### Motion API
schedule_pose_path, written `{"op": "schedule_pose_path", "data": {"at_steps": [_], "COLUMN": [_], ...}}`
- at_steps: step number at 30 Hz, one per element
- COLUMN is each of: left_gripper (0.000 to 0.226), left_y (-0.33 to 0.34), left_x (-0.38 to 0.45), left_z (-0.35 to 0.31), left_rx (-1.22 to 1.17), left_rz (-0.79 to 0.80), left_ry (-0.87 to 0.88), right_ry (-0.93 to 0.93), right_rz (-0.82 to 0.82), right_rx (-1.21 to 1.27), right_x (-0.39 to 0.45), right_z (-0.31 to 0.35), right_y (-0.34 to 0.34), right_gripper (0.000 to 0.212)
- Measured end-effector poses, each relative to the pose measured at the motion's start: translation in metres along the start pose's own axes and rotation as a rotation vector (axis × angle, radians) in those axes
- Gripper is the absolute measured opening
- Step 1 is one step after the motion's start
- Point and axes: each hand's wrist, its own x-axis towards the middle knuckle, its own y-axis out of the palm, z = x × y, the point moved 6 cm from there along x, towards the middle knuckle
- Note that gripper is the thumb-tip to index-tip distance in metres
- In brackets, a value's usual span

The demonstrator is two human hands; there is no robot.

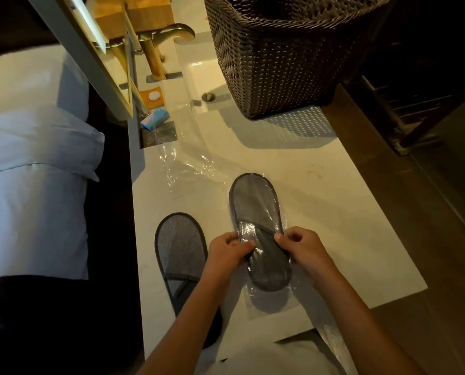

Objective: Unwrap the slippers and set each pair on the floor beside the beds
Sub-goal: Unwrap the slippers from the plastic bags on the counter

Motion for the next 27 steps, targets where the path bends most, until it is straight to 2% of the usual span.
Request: {"op": "schedule_pose_path", "data": {"at_steps": [4, 8, 13, 17, 27], "left_gripper": [0.023, 0.026, 0.027, 0.033, 0.028], "left_y": [-0.009, -0.029, -0.063, -0.085, -0.098], "left_x": [-0.018, -0.035, -0.045, -0.048, -0.054], "left_z": [-0.008, -0.022, -0.038, -0.046, -0.052], "left_rx": [-0.027, -0.084, -0.188, -0.203, -0.190], "left_rz": [0.071, 0.053, -0.042, -0.067, -0.085], "left_ry": [0.041, 0.136, 0.199, 0.243, 0.289], "right_ry": [-0.044, -0.119, -0.267, -0.340, -0.368], "right_rz": [0.056, 0.109, 0.147, 0.225, 0.197], "right_rx": [0.067, 0.060, 0.027, -0.095, -0.240], "right_x": [-0.011, -0.026, -0.051, -0.068, -0.072], "right_z": [0.013, 0.039, 0.065, 0.074, 0.078], "right_y": [0.013, 0.023, 0.022, 0.026, 0.036], "right_gripper": [0.022, 0.008, 0.032, 0.026, 0.012]}}
